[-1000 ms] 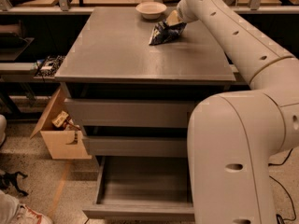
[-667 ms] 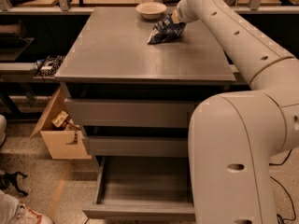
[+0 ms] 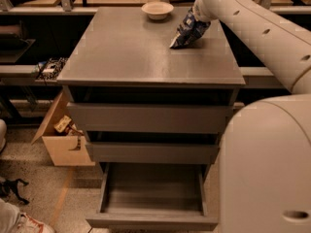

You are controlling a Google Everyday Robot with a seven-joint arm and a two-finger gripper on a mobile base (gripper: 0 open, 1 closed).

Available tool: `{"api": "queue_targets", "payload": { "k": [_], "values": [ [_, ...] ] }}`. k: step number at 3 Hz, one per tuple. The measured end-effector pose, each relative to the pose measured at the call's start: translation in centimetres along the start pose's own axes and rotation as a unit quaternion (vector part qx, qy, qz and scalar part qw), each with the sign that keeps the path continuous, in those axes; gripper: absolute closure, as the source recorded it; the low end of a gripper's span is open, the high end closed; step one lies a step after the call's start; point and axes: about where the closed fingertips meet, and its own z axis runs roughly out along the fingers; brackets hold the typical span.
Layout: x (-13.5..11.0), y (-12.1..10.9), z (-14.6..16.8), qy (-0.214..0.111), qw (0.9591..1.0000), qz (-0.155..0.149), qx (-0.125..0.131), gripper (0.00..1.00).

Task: Place blue chip bag into bottom drawer

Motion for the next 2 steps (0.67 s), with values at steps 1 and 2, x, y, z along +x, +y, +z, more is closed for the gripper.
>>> {"api": "queue_targets", "payload": {
  "k": [1, 2],
  "values": [
    [-1.0, -3.2, -6.7, -0.009, 0.9982, 0.001, 0.059, 1.00],
    [0.3, -3.6, -8.4, -0.001, 0.9970, -0.011, 0.077, 1.00]
  ]
}}
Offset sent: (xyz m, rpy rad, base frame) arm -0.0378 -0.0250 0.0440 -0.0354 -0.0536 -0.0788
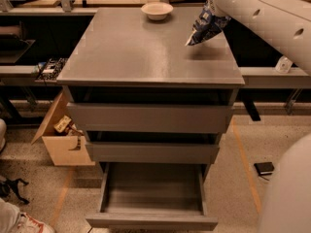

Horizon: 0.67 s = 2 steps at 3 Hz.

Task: Place blue chip bag into bottom drawer

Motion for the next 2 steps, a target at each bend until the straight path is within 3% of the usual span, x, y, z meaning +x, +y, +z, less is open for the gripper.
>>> {"api": "queue_targets", "payload": {
  "k": [1, 2],
  "values": [
    [0.0, 0.0, 0.0, 0.000, 1.0000, 0.001, -0.001, 1.00],
    [0.5, 0.3, -1.7, -0.015, 0.9994, -0.008, -0.031, 1.00]
  ]
}}
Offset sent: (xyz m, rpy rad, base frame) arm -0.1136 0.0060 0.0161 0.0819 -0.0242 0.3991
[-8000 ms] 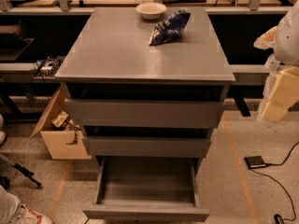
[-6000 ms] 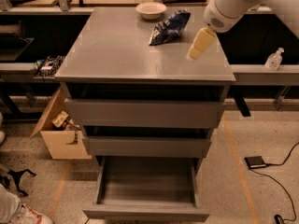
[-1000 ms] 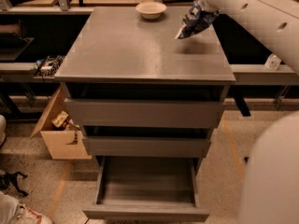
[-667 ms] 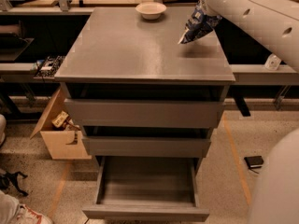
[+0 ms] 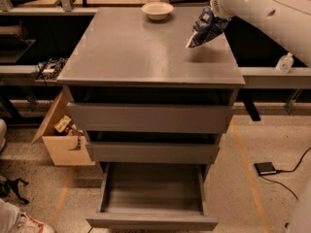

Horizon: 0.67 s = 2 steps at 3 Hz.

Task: Place blue chip bag into bottom drawer

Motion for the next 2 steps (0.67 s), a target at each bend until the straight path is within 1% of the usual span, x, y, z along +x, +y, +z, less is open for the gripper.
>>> {"api": "queue_targets", "payload": {
  "k": [1, 2],
  "values": [
    [0.6, 1.4, -5.7, -0.046, 0.9974, -0.007, -0.054, 1.00],
    [2.9, 4.0, -10.3, -0.068, 0.9919, -0.010, -0.106, 1.00]
  ]
}}
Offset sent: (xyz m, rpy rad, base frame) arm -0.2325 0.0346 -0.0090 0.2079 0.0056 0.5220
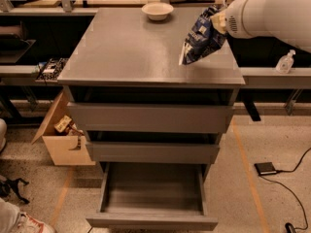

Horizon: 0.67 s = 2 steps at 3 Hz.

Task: Place blue chip bag into bottom drawer

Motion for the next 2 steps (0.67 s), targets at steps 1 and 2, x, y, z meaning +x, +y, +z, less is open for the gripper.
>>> {"api": "queue_targets", "payload": {
  "k": [1, 2],
  "values": [
    [2.2, 3.0, -3.9, 0.007, 0.9995, -0.011, -0.028, 1.00],
    [6.7, 6.7, -6.6, 0.046, 0.9965, -0.033, -0.062, 1.00]
  ]
}}
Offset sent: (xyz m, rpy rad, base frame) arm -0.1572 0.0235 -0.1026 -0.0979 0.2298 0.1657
